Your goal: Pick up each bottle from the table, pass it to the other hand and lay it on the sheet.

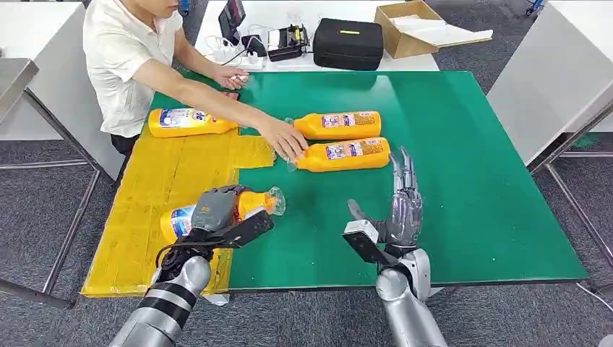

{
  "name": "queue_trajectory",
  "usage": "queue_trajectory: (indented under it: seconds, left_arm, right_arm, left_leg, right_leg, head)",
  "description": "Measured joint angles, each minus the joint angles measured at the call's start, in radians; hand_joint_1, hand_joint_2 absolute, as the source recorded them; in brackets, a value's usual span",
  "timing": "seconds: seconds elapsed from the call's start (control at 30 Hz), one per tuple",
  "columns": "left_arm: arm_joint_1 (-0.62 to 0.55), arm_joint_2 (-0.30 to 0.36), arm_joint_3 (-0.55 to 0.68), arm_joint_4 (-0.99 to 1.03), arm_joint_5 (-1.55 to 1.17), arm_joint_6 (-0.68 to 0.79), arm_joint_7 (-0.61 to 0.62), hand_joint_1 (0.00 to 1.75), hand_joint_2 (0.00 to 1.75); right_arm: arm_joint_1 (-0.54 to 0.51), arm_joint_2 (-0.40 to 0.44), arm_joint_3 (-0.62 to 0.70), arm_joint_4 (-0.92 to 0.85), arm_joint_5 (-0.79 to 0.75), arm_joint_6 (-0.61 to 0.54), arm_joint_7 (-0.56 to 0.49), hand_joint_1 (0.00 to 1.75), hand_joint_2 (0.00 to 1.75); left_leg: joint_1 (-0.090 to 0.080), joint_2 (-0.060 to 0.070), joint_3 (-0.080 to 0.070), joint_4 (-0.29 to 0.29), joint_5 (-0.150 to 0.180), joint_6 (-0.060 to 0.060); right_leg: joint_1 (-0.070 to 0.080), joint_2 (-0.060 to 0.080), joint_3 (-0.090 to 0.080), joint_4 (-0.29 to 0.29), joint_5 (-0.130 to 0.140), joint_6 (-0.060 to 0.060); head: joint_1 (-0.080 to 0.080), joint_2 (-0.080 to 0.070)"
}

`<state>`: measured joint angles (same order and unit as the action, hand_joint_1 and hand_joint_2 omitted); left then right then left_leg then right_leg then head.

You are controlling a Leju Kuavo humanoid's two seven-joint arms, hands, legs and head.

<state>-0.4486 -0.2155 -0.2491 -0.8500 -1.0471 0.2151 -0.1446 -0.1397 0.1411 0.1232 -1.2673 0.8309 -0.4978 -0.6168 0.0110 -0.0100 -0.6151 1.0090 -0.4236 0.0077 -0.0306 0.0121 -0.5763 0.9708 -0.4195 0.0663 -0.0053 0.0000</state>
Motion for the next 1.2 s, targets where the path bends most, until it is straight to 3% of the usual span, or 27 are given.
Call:
queue_trajectory:
  seconds: [0.03, 0.07, 0.13, 0.3, 0.83, 1.0, 1.2]
  left_arm:
    - [-0.009, 0.0, 0.0, 0.015, -0.014, -0.002, 0.007, 1.13, 1.75]
    - [-0.019, 0.0, 0.0, 0.034, -0.035, -0.007, 0.02, 0.3, 1.75]
    - [-0.036, 0.0, -0.002, 0.067, -0.069, -0.012, 0.041, 0.0, 1.75]
    - [-0.075, 0.006, -0.018, 0.173, -0.149, -0.055, 0.104, 0.0, 1.75]
    - [-0.166, 0.008, -0.018, 0.319, -0.136, -0.135, 0.103, 0.0, 1.75]
    - [-0.148, 0.008, -0.017, 0.307, -0.111, -0.061, 0.037, 0.0, 1.75]
    - [-0.022, 0.0, -0.017, 0.101, -0.022, 0.01, -0.06, 0.0, 1.75]
  right_arm:
    - [-0.001, 0.002, 0.0, 0.002, -0.003, 0.002, -0.001, 0.0, 1.75]
    - [-0.001, 0.002, 0.0, 0.005, -0.009, 0.002, -0.004, 0.0, 1.75]
    - [-0.003, 0.005, 0.0, 0.009, -0.015, 0.011, -0.007, 0.0, 1.75]
    - [-0.009, 0.005, -0.001, 0.026, -0.032, 0.034, -0.02, 0.0, 1.75]
    - [-0.037, 0.006, -0.01, 0.085, -0.084, 0.071, -0.058, 0.0, 1.75]
    - [-0.037, 0.006, -0.016, 0.093, -0.086, 0.072, -0.061, 0.0, 1.75]
    - [-0.017, 0.005, -0.022, 0.08, -0.084, 0.08, -0.061, 0.0, 1.75]
  left_leg:
    - [0.0, 0.0, 0.0, 0.0, 0.0, 0.0]
    - [0.0, 0.0, 0.0, 0.0, 0.0, 0.0]
    - [0.0, 0.0, 0.001, 0.0, 0.0, 0.0]
    - [0.0, 0.0, 0.001, 0.0, 0.0, 0.0]
    - [0.0, -0.005, 0.002, 0.0, 0.003, 0.001]
    - [0.0, -0.006, 0.002, 0.0, 0.003, 0.001]
    - [0.0, -0.006, 0.0, 0.0, 0.003, 0.001]
  right_leg:
    - [0.0, 0.0, 0.0, 0.0, 0.0, 0.0]
    - [0.0, 0.0, 0.001, 0.0, 0.0, 0.0]
    - [0.0, 0.0, 0.001, 0.0, 0.0, 0.0]
    - [0.0, 0.0, 0.001, 0.0, 0.0, 0.0]
    - [0.0, -0.004, 0.004, 0.0, 0.001, 0.001]
    - [0.0, -0.006, 0.004, 0.0, 0.001, 0.001]
    - [-0.001, -0.006, 0.002, 0.0, 0.001, 0.001]
  head:
    - [0.0, 0.0]
    - [0.0, 0.0]
    - [0.0, 0.0]
    - [0.0, 0.0]
    - [0.0, 0.0]
    - [0.0, 0.0]
    - [0.0, 0.0]
